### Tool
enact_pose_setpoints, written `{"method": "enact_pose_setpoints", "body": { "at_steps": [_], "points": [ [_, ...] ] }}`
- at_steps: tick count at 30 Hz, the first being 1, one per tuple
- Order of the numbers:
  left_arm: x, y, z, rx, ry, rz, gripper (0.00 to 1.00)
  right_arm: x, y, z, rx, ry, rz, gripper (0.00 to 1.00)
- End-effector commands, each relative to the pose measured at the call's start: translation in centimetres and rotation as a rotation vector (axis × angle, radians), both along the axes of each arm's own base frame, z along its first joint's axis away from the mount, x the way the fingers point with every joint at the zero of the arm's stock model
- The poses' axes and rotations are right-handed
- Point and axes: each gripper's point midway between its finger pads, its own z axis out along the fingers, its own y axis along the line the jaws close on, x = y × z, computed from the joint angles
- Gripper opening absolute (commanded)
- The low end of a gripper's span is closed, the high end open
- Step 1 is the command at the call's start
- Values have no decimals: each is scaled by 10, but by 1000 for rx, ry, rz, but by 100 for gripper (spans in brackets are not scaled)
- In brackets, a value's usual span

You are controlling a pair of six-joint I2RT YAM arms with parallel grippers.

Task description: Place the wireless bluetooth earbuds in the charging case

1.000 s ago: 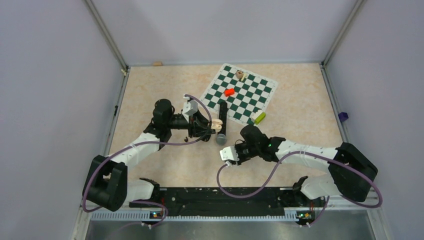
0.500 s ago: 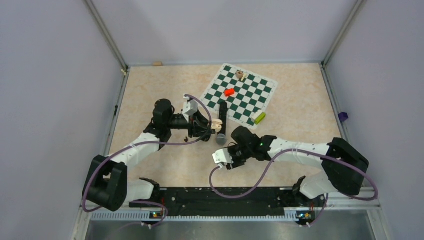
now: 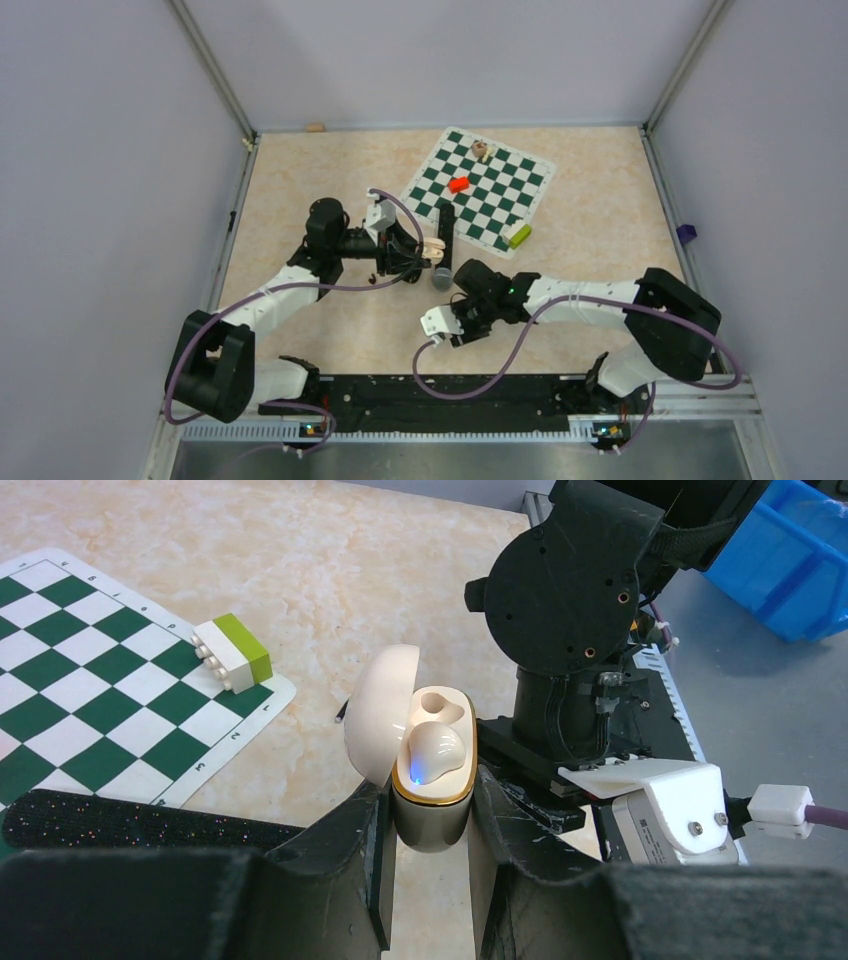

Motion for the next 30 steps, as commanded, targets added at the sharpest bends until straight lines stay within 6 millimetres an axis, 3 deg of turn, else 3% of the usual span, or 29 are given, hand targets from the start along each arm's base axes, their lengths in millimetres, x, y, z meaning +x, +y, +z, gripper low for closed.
{"method": "enact_pose_setpoints", "body": {
  "at_steps": [1,18,26,30],
  "points": [
    [2,-1,20,-26,-79,-14,0,7,18,14,42,-34,15,42],
    [2,-1,21,-28,-83,-17,0,11,22,7,30,-54,-2,36],
    [3,-1,21,-28,-82,-16,0,8,24,4,23,-47,8,25],
    [3,-1,21,-28,-82,-16,0,8,26,10,32,-47,13,12]
  ]
}}
